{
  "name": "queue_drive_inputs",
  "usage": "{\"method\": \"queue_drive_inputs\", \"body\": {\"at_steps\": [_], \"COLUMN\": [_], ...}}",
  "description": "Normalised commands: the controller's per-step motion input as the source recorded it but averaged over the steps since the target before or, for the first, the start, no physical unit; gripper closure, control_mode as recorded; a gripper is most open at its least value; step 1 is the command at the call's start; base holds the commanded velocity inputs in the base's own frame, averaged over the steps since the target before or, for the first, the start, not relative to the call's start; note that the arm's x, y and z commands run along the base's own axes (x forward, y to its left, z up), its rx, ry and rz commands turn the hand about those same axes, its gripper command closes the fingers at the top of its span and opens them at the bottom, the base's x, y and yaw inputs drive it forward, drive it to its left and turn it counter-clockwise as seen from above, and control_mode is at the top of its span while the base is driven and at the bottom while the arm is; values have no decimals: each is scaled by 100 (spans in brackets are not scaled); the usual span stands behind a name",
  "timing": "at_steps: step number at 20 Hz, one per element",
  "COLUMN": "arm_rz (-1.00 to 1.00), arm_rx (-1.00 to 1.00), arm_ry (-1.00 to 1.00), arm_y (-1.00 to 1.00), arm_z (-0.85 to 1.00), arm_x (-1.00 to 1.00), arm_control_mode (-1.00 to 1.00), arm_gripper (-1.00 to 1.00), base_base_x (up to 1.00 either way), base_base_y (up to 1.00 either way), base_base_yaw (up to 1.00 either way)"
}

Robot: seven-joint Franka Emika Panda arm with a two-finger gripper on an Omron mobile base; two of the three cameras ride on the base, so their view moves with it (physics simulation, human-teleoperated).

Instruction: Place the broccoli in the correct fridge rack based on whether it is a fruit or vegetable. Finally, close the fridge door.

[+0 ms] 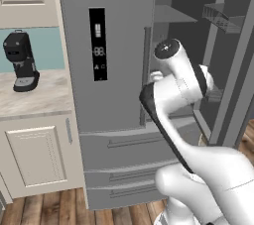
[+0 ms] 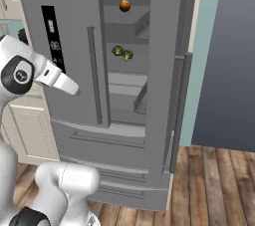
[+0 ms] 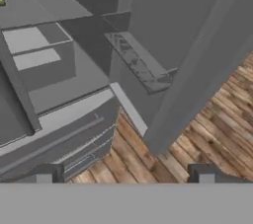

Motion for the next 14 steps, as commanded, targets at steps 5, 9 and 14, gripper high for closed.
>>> {"method": "queue_drive_inputs", "body": {"at_steps": [5, 9, 14], "arm_rz": [-17, -14, -7], "arm_rx": [46, 37, 27], "arm_ry": [-19, -31, -42], "arm_y": [-97, -96, -98], "arm_z": [16, 3, 0], "arm_x": [-100, -100, -75], "arm_control_mode": [-100, -100, -100], "arm_gripper": [-100, -100, -100], "base_base_x": [0, 0, 0], "base_base_y": [0, 0, 0], "base_base_yaw": [0, 0, 0]}}
